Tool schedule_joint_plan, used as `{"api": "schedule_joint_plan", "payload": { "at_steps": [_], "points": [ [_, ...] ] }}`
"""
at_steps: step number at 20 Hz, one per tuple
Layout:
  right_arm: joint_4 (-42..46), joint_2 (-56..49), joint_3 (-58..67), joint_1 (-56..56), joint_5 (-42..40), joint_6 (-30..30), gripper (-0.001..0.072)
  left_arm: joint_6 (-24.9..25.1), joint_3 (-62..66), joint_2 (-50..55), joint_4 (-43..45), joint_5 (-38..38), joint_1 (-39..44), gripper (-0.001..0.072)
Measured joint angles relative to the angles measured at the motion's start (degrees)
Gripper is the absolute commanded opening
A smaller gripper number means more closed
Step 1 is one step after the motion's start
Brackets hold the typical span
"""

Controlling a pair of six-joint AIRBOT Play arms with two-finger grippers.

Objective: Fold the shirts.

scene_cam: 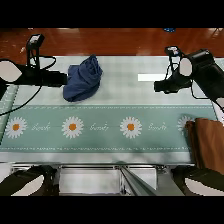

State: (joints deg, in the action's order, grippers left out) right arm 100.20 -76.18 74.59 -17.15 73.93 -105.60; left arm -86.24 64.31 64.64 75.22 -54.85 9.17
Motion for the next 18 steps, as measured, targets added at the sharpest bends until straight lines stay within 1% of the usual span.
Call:
{"api": "schedule_joint_plan", "payload": {
  "at_steps": [2, 5, 8, 9, 10, 11, 12, 13, 15, 16, 18],
  "points": [
    [0.00, 0.00, 0.00, 0.00, -0.13, 0.00, 0.0022, 0.00, 0.00, 0.00, -0.02, -0.02, 0.00, 0.0032],
    [0.59, 0.00, 0.00, 0.00, -2.69, 0.02, 0.0023, 0.00, -0.02, 0.02, -0.02, 0.57, 0.00, 0.0032],
    [2.43, 0.00, 0.00, 0.00, -5.84, 0.22, 0.0035, -0.02, -0.02, 0.02, -0.26, 6.25, 0.04, 0.0032],
    [2.75, -0.07, 0.00, 0.00, -6.67, 0.35, 0.0134, -0.02, -0.02, 0.02, -0.76, 8.48, 0.07, 0.0033],
    [3.10, -0.13, 0.00, 0.00, -7.34, 0.35, 0.0359, -0.02, -0.02, 0.02, -1.31, 11.04, 0.17, 0.0044],
    [3.45, -0.28, 0.00, 0.00, -7.93, 0.35, 0.0414, 0.00, -0.02, 0.02, -1.73, 13.60, 0.28, 0.0161],
    [3.54, -0.50, -0.02, 0.00, -8.28, 0.55, 0.0414, 0.02, -0.02, 0.15, -2.05, 16.72, 0.35, 0.0423],
    [3.89, -0.79, -0.02, 0.00, -8.63, 0.55, 0.0414, 0.02, -0.02, 0.48, -2.29, 19.87, 0.37, 0.0505],
    [4.57, -1.64, -0.07, 0.00, -8.74, 0.50, 0.0413, -0.11, 0.11, 2.19, -2.60, 26.91, 0.44, 0.0505],
    [4.72, -2.08, -0.07, 0.00, -8.63, 0.33, 0.0413, 0.11, 0.46, 3.63, -2.73, 29.11, 0.44, 0.0504],
    [4.92, -2.80, -0.07, 0.00, -7.78, -0.13, 0.0412, 1.53, 2.43, 8.15, -2.82, 29.99, 0.35, 0.0504]
  ]
}}
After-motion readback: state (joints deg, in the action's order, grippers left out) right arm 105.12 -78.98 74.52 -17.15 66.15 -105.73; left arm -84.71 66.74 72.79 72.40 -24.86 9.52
